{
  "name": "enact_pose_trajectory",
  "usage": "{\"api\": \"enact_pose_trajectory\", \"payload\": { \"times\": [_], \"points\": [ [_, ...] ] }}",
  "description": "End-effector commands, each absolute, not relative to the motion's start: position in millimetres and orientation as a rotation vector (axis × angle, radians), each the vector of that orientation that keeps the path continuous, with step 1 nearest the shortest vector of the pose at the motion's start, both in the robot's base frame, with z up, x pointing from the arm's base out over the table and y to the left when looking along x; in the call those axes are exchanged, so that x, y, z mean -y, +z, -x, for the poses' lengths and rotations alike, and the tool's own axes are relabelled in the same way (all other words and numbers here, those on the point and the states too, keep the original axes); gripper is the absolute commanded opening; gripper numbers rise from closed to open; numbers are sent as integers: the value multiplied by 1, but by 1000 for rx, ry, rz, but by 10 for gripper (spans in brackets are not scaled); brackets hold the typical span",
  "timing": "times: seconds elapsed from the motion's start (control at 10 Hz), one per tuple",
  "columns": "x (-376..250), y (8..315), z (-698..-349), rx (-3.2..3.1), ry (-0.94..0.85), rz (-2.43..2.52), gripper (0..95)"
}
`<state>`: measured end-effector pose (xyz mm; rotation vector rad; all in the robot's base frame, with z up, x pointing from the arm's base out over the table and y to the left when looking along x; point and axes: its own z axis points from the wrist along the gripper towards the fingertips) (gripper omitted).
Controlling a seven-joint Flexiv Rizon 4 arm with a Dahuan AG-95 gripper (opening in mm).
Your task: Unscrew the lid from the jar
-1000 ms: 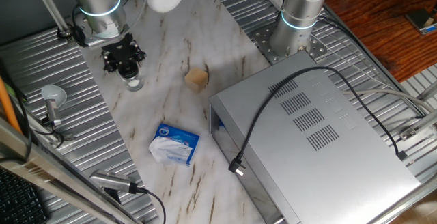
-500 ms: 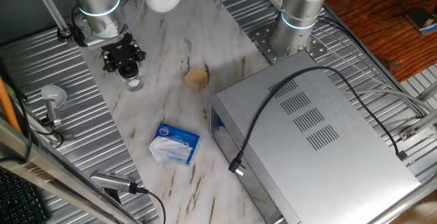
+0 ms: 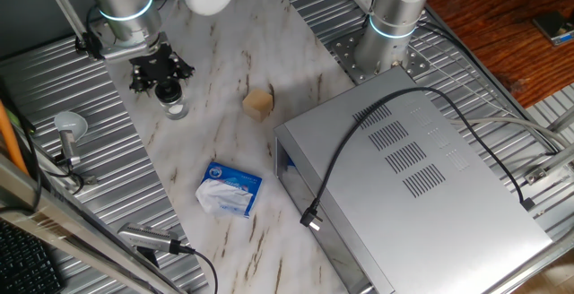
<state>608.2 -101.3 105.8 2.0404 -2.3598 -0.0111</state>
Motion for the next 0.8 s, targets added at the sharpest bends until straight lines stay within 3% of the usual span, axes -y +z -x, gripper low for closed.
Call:
{"api": "enact_pose_trajectory", "payload": {
  "times": [0.1,0.8],
  "points": [
    [102,109,-608,2456,-3,-1919,950],
    [102,116,-607,2738,-1,-1468,950]
  ]
}}
